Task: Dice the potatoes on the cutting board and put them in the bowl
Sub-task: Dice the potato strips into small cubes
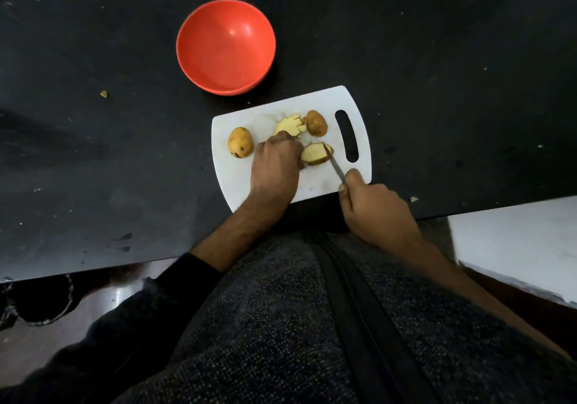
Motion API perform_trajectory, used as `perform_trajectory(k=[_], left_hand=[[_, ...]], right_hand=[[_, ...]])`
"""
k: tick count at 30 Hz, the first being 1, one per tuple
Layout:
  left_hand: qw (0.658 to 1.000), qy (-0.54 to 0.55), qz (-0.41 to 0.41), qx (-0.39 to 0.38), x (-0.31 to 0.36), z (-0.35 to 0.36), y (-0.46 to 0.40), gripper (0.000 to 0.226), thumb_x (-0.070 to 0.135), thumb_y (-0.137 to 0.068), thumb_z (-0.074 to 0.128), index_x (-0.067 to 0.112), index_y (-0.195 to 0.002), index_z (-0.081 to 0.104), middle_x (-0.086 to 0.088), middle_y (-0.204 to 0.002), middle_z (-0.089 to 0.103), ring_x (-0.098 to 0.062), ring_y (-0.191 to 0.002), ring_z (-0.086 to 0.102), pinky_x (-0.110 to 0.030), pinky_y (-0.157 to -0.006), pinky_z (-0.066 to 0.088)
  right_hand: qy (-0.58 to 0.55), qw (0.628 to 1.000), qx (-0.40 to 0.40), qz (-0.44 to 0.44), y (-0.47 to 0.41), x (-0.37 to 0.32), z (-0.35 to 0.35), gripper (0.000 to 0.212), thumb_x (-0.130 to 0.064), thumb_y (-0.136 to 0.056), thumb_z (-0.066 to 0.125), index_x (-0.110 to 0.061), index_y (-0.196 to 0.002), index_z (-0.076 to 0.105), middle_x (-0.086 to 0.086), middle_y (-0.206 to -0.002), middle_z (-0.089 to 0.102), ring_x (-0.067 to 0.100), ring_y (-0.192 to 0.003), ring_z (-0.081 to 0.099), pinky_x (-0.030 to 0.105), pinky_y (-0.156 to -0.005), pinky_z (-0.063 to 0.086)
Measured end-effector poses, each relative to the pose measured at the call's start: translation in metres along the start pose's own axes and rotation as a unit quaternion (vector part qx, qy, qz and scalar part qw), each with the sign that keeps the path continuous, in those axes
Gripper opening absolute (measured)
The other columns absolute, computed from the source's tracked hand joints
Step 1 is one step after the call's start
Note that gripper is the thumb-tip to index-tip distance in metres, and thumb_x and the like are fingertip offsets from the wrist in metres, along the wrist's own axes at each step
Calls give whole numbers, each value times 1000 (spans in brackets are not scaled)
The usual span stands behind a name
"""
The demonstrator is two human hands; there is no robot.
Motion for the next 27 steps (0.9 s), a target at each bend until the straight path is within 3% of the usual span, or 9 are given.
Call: perform_trajectory(k=[2, 6, 9, 13, 18, 23, 27], left_hand=[[999, 32, 0, 1, 3, -1, 0, 22, 14, -83, 77, 7, -104, 74, -14, -106, 68, -33, -91, 64, -44, -79, 53], [996, 54, 55, -39, 23, 6, -3, 52, 25, -85, 77, 16, -134, 62, -11, -129, 62, -32, -115, 58, -44, -91, 50], [996, 10, 75, -42, 27, 13, -7, 44, 24, -88, 74, 16, -131, 64, -12, -132, 57, -33, -118, 55, -44, -90, 49], [996, 8, 76, -35, 25, 15, -6, 35, 20, -88, 73, 14, -122, 69, -12, -126, 57, -32, -113, 54, -43, -84, 48], [996, 11, 76, -33, 17, 14, 0, 34, 18, -86, 75, 11, -119, 71, -10, -115, 60, -31, -107, 55, -41, -83, 47], [997, 6, 70, -34, 9, 12, 5, 36, 22, -85, 76, 13, -119, 71, -9, -116, 60, -29, -107, 55, -38, -87, 43], [997, 20, 72, -32, 10, 10, 2, 43, 28, -82, 79, 11, -121, 70, -9, -118, 61, -29, -109, 56, -39, -89, 43]], right_hand=[[26, 998, 63, 5, -7, 8, -11, 18, -35, -104, 32, -19, -96, 33, 4, -66, 47, 32, -58, 46, 37, -56, 35], [67, 996, 53, 27, -23, 24, -7, 18, -32, -104, 33, -15, -101, 39, 6, -72, 48, 34, -66, 54, 37, -59, 37], [68, 997, 42, 12, -25, 25, 0, 20, -32, -104, 32, -15, -106, 42, 12, -83, 61, 35, -71, 58, 37, -60, 38], [69, 997, 35, -6, -23, 17, 9, 21, -28, -104, 33, -12, -114, 44, 13, -83, 59, 40, -77, 62, 38, -59, 34], [68, 997, 20, -25, -16, 7, 21, 17, -24, -104, 33, -11, -110, 42, 12, -82, 62, 39, -74, 62, 37, -56, 34], [53, 998, 13, -27, -13, 1, 27, 15, -23, -103, 35, -10, -110, 42, 12, -81, 60, 40, -74, 63, 37, -55, 32], [22, 999, 20, -13, -14, 1, 16, 13, -28, -105, 31, -16, -99, 32, 9, -76, 54, 40, -77, 62, 37, -59, 33]])
Point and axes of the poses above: each hand's wrist, its own y-axis away from the middle knuckle, its own z-axis out of the palm, x = y × z, the point moved 7 cm from there along -y, towards the middle knuckle
